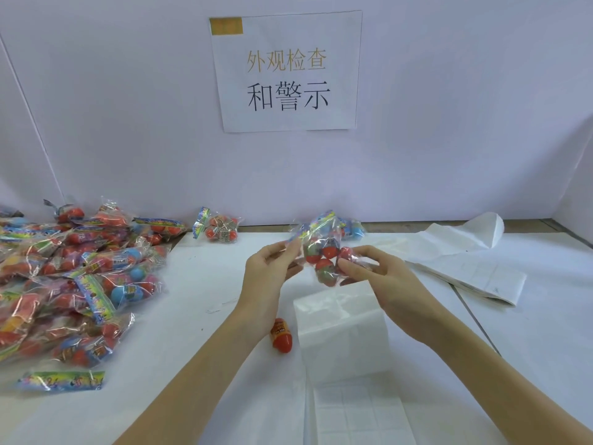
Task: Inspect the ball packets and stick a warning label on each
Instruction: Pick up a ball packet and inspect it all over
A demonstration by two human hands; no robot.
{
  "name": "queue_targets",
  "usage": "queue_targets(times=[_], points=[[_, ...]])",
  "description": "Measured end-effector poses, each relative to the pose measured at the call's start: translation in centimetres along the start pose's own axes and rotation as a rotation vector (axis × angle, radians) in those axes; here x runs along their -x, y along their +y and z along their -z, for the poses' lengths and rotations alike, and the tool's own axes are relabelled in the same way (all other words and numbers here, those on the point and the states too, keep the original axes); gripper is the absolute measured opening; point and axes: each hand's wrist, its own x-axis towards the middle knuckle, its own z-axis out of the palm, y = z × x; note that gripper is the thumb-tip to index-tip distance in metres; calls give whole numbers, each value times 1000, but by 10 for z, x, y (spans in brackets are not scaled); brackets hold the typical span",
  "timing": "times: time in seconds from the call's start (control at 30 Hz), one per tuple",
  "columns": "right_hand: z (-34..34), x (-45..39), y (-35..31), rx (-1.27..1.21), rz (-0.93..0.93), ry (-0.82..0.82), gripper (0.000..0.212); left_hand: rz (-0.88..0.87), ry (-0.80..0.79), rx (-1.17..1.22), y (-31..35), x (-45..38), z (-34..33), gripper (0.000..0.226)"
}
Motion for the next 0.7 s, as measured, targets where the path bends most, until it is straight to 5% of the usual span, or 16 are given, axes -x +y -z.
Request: queue_targets(times=[0.1,0.3,0.43,0.7], points=[[1,2,0,27,7,-39,32,38,-101,-22,2,-2,4,63],[1,2,-1,71,107,42,30,-10,-117,-154,-1,-5,8,28],[1,0,2,55,169,160,32,-58,-130,-98,7,-8,10,37],[6,-5,5,-239,-25,-25,38,-39,-31,23,6,-6,5,25]])
